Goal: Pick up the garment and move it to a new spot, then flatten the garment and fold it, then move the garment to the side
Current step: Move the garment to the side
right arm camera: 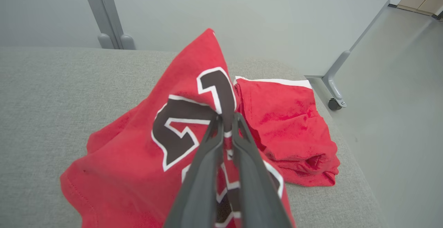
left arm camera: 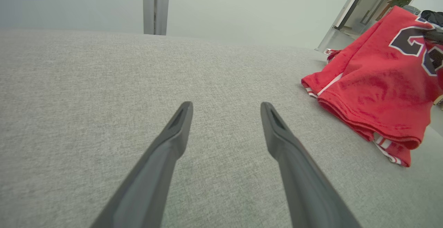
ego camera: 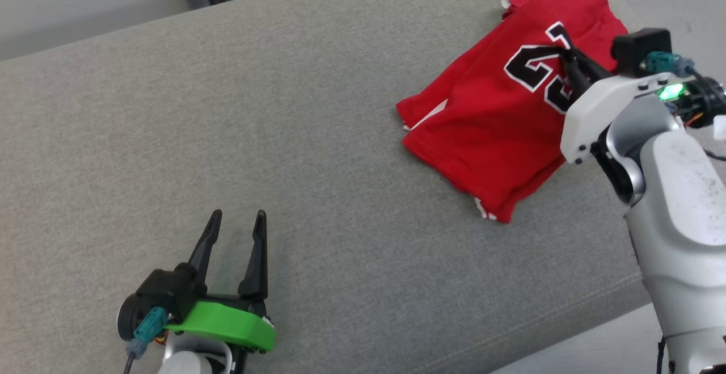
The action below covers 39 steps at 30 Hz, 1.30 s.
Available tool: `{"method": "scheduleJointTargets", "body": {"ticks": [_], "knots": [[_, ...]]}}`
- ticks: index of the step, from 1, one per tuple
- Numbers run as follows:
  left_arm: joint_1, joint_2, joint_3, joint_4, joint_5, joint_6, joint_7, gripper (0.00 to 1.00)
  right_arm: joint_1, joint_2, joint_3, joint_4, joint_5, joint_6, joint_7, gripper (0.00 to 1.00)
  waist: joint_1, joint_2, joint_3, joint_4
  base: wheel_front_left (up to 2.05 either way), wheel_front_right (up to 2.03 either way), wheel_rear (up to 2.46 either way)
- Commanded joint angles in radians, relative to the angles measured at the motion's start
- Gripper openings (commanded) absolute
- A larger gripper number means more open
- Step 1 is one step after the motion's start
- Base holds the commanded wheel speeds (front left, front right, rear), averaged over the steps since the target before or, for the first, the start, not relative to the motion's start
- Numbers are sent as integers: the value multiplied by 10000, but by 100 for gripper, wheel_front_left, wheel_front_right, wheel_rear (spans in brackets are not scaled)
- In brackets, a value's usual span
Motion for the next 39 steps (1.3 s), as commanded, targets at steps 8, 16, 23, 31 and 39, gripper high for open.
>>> {"method": "scheduleJointTargets", "body": {"ticks": [8,16,23,31,39], "knots": [[-190,-107,0,-60,-134,-26,-1,100,-1312,-1140,-732,485,-303,-17,374,0,0,-1,70,1180,0,0,0],[-352,-152,-35,-187,-56,-24,-1,100,-1748,-2544,-1510,659,-708,-17,805,0,0,-1,548,1828,0,0,0],[-560,-147,-120,-238,16,-25,-1,100,-1972,-3214,-2514,1337,-1206,-17,939,0,0,-1,1104,2233,0,0,0],[-815,-20,-279,-336,112,-25,-1,100,-2016,-3341,-3795,2034,-2308,-17,672,0,0,-1,1740,2566,0,0,0],[-878,22,-345,-372,157,-25,-1,100,-1661,-3115,-5471,2487,-3500,-17,-182,100,0,-1,1891,2640,0,0,0]]}}
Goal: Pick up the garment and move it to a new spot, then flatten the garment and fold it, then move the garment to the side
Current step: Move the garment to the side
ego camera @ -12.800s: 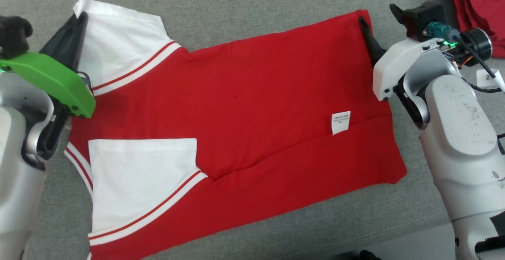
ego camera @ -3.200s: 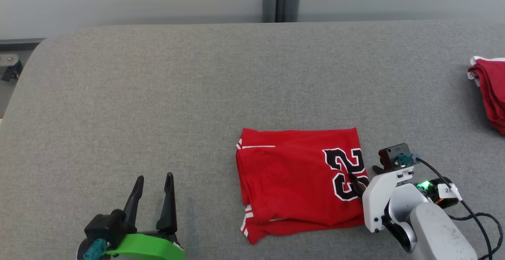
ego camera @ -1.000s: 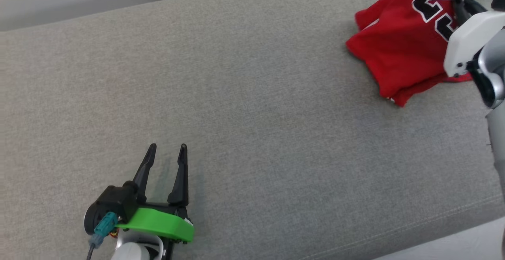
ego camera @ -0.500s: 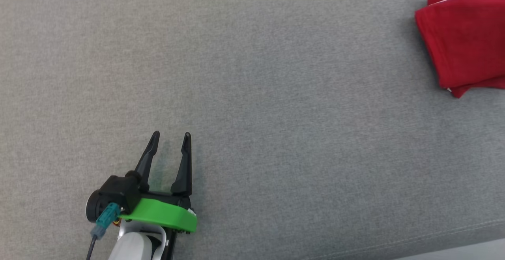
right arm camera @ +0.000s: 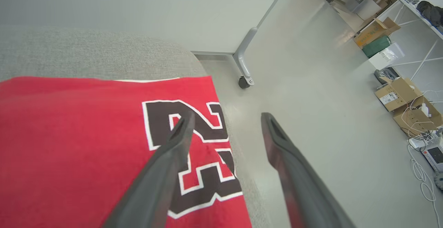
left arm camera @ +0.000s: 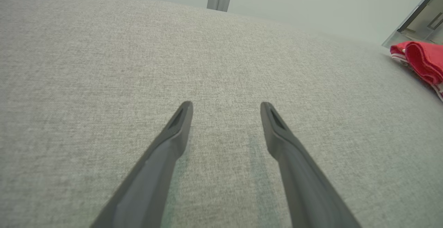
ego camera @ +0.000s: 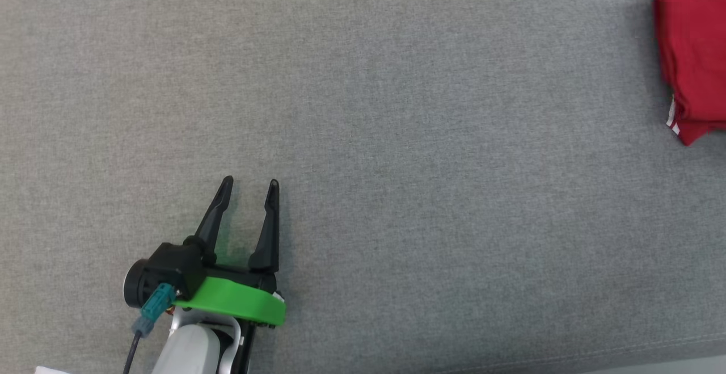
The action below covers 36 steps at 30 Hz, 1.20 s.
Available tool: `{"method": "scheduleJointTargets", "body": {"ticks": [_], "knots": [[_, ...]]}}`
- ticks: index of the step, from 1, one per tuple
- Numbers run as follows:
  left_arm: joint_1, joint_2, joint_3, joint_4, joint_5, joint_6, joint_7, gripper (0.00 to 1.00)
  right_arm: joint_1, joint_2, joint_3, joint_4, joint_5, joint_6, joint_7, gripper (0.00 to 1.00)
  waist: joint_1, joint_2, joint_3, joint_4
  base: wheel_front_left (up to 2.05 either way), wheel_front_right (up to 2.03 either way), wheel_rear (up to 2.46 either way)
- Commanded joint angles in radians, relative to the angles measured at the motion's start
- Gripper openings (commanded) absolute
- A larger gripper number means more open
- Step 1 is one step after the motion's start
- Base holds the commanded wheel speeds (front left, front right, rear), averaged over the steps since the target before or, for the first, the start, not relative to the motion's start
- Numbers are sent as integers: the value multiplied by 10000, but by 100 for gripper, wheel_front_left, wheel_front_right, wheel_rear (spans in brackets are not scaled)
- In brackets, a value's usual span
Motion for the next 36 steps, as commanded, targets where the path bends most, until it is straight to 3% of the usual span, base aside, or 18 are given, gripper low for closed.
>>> {"method": "scheduleJointTargets", "body": {"ticks": [1,8,23,36], "knots": [[-193,55,0,4,22,-23,-1,100,180,72,-163,87,-153,-17,-87,100,0,-1,-7,-3,0,0,0],[-101,126,85,10,77,-23,-1,100,300,887,-479,-308,-680,-17,-437,100,0,-1,-183,-256,0,0,0],[-563,360,896,295,144,6,1,100,175,2119,2049,-608,285,-17,-2477,100,0,-1,-1628,-204,0,0,0],[210,54,2054,964,16,87,-1,100,1549,3717,2716,-104,998,-17,-4381,100,0,-1,-3264,112,0,0,0]]}}
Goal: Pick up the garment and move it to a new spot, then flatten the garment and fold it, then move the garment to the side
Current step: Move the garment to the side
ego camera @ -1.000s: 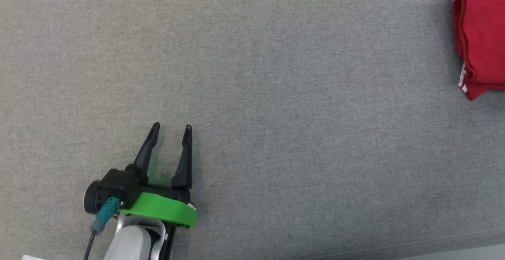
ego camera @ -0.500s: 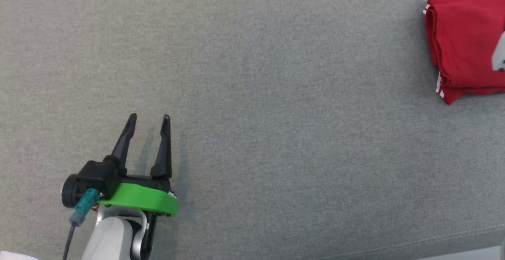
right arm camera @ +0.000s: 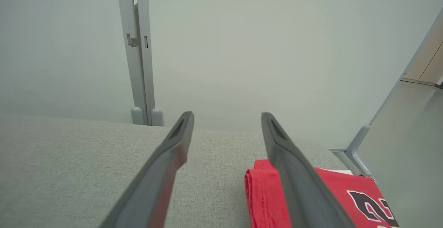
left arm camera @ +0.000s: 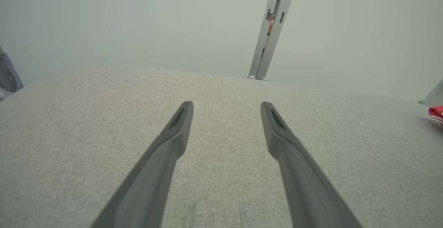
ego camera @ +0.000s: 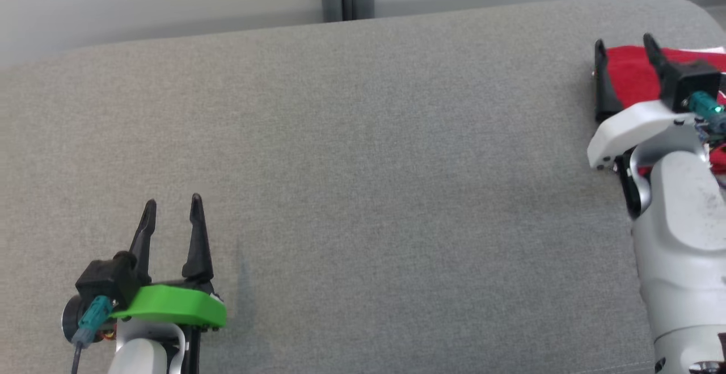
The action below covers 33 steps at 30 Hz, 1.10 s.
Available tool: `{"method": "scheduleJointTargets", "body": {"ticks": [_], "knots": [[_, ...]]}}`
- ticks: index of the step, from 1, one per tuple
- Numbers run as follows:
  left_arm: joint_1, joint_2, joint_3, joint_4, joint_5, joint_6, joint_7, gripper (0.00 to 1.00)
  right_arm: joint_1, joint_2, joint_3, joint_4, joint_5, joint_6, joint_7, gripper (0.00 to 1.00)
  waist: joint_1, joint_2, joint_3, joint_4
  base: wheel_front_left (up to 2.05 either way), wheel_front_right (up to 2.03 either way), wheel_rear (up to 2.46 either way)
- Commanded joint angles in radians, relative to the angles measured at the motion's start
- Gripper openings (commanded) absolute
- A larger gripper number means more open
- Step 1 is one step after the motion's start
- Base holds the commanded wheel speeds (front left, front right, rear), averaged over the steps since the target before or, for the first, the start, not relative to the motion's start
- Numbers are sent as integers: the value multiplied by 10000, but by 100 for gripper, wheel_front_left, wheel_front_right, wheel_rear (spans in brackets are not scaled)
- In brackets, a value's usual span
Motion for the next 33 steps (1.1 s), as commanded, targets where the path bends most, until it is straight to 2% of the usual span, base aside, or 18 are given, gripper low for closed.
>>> {"method": "scheduleJointTargets", "body": {"ticks": [1,4,8,17,24,33], "knots": [[252,-54,115,59,-34,25,-1,100,473,97,50,36,133,-17,-110,100,-1,0,-586,133,0,0,0],[576,-128,222,120,-73,23,-1,100,1074,299,263,59,280,-17,-181,100,-1,0,-863,148,0,0,0],[1085,-191,313,126,-112,17,-1,100,2232,421,605,-606,547,-17,-183,100,-1,0,-1223,141,0,0,0],[1970,-247,353,-116,-196,76,-1,100,4596,430,1916,-2058,2455,-17,-187,100,-1,0,-1514,163,0,0,0],[2245,-244,-39,-243,-381,197,-1,100,5744,428,2010,-3107,3009,-17,-189,100,-1,0,-1521,268,0,0,0],[2205,-245,-288,-229,-446,328,-1,100,6319,435,2139,-3623,3284,-17,-189,100,-1,0,-1460,251,0,0,0]]}}
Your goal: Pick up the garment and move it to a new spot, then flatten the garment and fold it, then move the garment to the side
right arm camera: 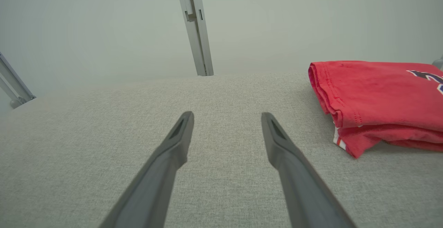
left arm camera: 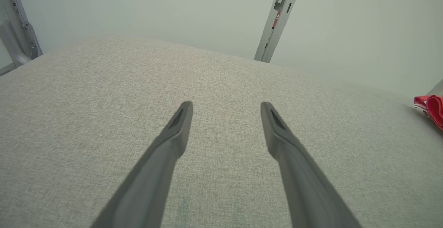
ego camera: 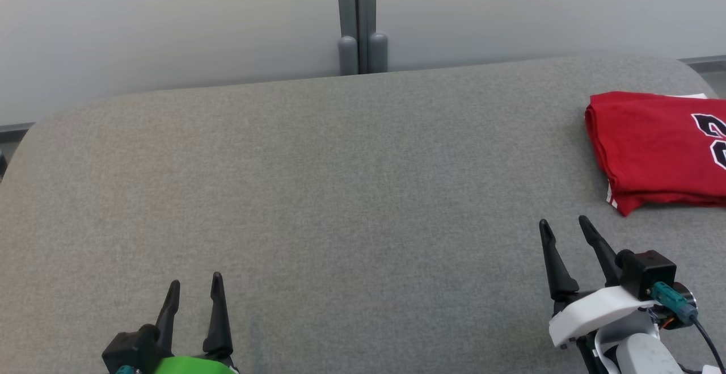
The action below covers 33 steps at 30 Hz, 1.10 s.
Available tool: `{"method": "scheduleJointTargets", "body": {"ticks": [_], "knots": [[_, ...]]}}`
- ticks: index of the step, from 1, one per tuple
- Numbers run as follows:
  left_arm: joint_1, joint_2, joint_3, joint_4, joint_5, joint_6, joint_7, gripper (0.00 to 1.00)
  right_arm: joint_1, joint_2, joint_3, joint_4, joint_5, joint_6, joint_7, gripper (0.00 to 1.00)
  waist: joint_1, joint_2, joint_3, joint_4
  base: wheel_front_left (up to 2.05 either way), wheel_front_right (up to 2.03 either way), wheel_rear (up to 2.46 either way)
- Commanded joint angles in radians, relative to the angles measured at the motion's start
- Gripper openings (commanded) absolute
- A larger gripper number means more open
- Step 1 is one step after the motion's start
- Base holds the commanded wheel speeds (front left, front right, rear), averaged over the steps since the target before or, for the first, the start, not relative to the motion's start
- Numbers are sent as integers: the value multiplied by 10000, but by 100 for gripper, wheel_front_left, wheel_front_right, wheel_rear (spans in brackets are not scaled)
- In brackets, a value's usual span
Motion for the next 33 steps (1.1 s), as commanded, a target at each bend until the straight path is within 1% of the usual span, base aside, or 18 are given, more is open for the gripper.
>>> {"method": "scheduleJointTargets", "body": {"ticks": [1,22,27,28,31,33], "knots": [[41,18,-25,-12,-11,71,-1,100,140,-32,39,-61,42,-17,-42,100,0,0,17,-12,0,0,0],[-152,16,-109,-54,35,60,0,100,72,-31,178,16,162,-17,-43,100,0,0,148,-16,0,0,0],[-189,16,-159,-192,-72,-17,0,100,77,-31,216,-16,171,-17,-43,100,0,0,154,-4,0,0,0],[-47,-4,-171,-160,-90,-1,-1,0,70,10,222,22,153,0,3,0,0,0,151,-5,0,0,0],[18,-27,-223,120,-110,-2,5,0,189,61,229,276,158,0,37,0,0,0,150,-5,0,0,0],[-31,-26,-172,109,-459,-8,102,0,134,59,151,301,532,0,175,0,0,0,145,0,0,0,0]]}}
